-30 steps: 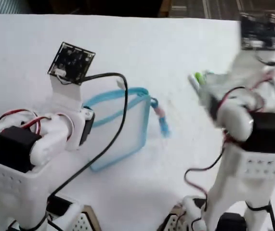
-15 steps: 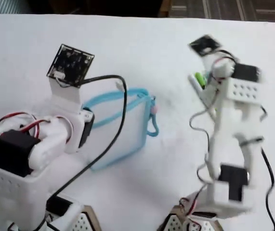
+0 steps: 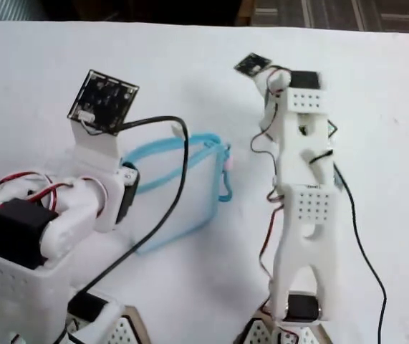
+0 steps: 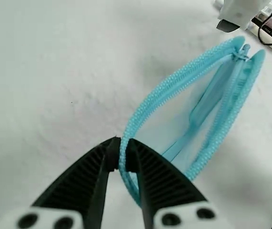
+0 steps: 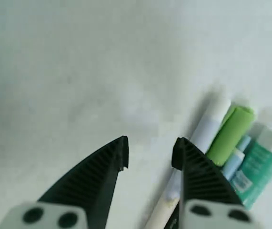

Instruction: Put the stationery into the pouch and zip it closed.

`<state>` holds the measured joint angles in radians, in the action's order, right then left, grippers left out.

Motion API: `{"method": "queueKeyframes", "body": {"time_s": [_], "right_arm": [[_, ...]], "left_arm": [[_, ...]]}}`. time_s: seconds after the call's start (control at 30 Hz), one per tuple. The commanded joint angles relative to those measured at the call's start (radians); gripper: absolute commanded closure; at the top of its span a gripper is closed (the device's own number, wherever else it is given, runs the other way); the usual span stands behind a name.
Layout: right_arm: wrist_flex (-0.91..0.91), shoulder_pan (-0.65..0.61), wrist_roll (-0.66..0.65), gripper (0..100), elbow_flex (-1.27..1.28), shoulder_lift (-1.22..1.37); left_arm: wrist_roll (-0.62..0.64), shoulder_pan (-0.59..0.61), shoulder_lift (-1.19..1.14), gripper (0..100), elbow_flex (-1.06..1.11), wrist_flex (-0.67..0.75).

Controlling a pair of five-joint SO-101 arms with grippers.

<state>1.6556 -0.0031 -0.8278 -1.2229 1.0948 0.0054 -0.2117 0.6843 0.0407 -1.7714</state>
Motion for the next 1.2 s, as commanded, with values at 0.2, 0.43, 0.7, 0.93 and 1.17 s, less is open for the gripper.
{"method": "queueKeyframes", "body": {"time_s": [0.2, 0.43, 0.7, 0.93, 1.17], "right_arm": [[0.111, 0.031, 0.029, 80.5, -0.442, 0.136], [0.091, 0.054, 0.035, 80.7, -0.411, 0.179], [-0.002, 0.122, 0.060, 80.7, -0.301, 0.211], [-0.008, 0.070, 0.058, 80.7, -0.262, 0.213], [-0.001, 0.012, 0.058, 92.0, -0.212, 0.209]], "left_arm": [[-0.008, -0.020, -0.005, 98, 0.016, 0.002], [-0.008, -0.020, -0.006, 98, 0.016, 0.002], [-0.008, -0.020, -0.006, 98, 0.018, 0.000], [-0.006, -0.018, -0.006, 98, 0.019, 0.000], [-0.006, 0.008, -0.005, 98, 0.090, 0.021]]}}
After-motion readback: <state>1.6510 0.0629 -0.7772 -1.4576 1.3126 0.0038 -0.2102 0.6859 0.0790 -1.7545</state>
